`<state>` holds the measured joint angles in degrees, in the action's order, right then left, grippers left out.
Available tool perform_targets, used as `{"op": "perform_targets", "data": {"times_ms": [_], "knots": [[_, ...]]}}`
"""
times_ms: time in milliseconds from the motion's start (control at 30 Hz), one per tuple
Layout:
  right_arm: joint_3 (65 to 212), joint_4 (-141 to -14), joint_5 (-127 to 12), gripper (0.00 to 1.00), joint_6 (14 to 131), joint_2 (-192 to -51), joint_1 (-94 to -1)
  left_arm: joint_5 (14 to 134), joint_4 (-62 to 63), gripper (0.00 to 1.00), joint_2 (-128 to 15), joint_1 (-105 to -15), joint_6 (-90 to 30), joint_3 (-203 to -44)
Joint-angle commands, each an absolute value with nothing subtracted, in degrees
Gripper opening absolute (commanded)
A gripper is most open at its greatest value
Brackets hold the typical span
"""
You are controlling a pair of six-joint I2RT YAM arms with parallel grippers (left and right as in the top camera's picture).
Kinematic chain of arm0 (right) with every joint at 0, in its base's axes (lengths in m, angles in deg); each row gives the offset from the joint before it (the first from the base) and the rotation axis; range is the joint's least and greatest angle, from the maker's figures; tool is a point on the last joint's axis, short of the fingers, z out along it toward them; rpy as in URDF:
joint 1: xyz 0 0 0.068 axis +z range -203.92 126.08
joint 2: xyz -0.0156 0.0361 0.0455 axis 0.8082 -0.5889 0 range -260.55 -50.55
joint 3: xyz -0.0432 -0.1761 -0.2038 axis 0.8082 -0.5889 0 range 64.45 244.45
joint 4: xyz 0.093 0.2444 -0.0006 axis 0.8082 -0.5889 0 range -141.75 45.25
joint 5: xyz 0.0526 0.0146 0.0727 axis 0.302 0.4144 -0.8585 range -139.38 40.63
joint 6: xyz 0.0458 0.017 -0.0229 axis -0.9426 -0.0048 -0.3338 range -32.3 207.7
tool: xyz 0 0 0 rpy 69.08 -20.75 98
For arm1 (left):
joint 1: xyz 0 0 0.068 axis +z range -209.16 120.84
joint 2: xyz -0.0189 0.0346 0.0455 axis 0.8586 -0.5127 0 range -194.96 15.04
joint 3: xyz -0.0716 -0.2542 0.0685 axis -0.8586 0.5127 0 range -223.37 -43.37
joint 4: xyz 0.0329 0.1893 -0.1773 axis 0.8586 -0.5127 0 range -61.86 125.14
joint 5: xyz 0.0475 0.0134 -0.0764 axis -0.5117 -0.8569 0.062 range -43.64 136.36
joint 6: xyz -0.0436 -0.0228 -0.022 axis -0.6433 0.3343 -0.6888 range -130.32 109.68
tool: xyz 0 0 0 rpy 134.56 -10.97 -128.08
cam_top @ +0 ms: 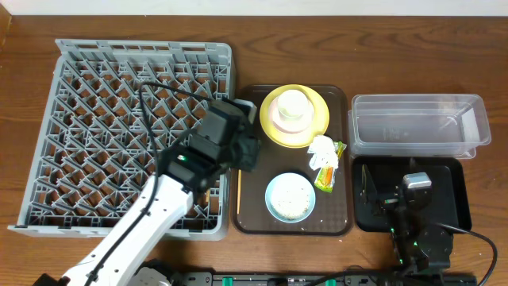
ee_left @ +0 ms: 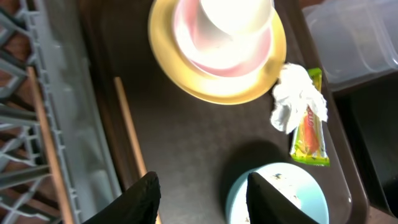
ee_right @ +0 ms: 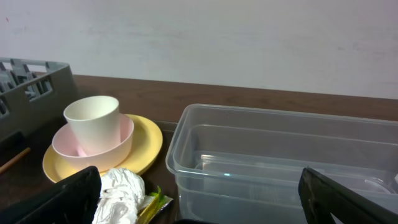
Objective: Sort waste into correct bins and load items into the dishwasher
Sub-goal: 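Release the chopstick and move the left gripper to the second chopstick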
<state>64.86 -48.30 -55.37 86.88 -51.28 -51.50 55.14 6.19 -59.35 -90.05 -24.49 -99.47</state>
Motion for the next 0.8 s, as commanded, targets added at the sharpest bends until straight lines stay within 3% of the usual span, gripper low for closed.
{"op": "perform_targets", "data": {"times_ms": [0, 100, 167, 767], "knots": [[64.77, -48.46, -55.66, 0.99, 86.48, -51.30, -51.83, 45.43, 6.35, 0.39, -60.73, -94.34, -27.42, -99.03], [64.77, -48.46, -55.66, 0.99, 86.48, -51.30, -51.83, 38.33, 6.48, 0.14, -62.69, -96.67, -28.73, -99.01], [64.77, -48.46, -55.66, 0.99, 86.48, -51.30, -51.81, 34.92, 6.48, 0.08, -64.38, -97.44, -30.68, -98.99], [64.77, -48.46, -55.66, 0.99, 86.48, -51.30, -51.83, 30.13, 6.72, 0.08, -74.28, -97.99, -37.78, -98.99]]}}
